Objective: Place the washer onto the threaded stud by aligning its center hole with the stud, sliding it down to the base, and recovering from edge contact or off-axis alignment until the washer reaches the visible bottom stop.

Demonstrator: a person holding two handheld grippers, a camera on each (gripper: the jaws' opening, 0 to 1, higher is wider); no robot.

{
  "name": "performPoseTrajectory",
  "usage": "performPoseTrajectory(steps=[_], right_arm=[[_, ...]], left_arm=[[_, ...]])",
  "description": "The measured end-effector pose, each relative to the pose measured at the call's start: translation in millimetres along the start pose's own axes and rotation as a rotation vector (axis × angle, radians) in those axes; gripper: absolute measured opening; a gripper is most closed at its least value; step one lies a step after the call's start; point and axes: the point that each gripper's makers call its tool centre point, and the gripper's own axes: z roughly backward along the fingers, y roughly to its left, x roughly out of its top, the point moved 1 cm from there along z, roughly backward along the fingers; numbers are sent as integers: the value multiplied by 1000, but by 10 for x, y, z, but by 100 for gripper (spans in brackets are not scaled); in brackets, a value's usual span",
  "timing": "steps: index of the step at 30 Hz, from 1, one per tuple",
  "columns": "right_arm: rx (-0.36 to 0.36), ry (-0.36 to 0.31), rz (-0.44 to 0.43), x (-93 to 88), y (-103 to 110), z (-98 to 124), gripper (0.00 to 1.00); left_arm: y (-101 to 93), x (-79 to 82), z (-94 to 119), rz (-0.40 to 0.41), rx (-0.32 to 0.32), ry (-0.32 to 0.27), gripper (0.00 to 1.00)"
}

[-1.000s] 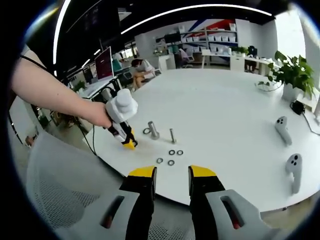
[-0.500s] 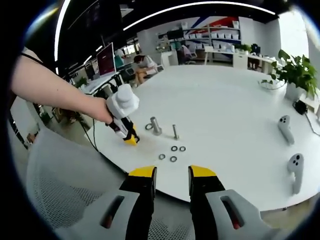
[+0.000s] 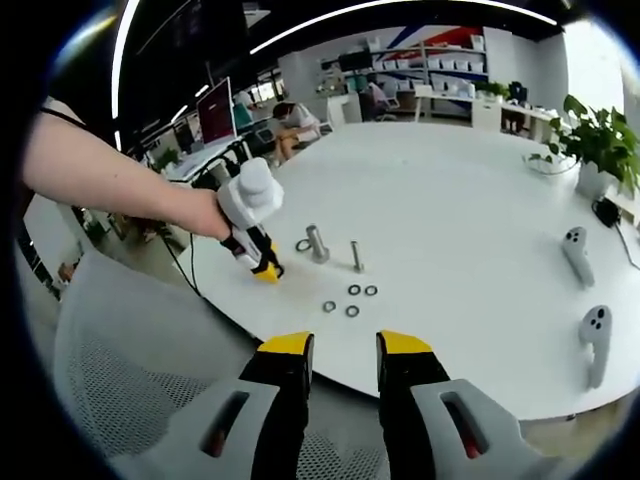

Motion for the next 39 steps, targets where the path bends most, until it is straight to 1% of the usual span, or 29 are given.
performPoseTrajectory(steps=[5, 7, 8, 13, 21, 25, 29, 32, 34, 37, 39], right_arm=[[4, 3, -6, -10, 5, 0, 27], [2, -2, -10, -5, 1, 6, 27], [1, -3, -12, -5, -2, 5, 27], [-1, -8, -13, 2, -8, 9, 27], [-4, -10, -18, 3, -13, 13, 27], [-5, -10, -19, 4, -14, 13, 27], [-5, -11, -20, 8, -17, 11, 27], [-5, -12, -22, 10, -18, 10, 27], [-6, -12, -23, 10, -18, 10, 27], [-5, -12, -23, 11, -17, 9, 27], [-6, -13, -23, 12, -20, 9, 27]], left_arm=[[10, -2, -1, 7, 6, -6, 21], [19, -1, 9, 46, -2, -31, 20], [23, -7, 14, 50, -4, -40, 20], [7, -6, 16, 15, -6, -50, 19], [27, -42, 26, -20, -18, -26, 19], [34, -20, 81, -29, -19, -45, 19], [79, 57, 169, -67, -11, -70, 19], [100, 180, 307, -87, -11, -111, 19], [111, 240, 375, -99, -7, -125, 19], [135, 375, 484, -119, 0, -159, 19], [139, 432, 518, -125, 0, -170, 19]])
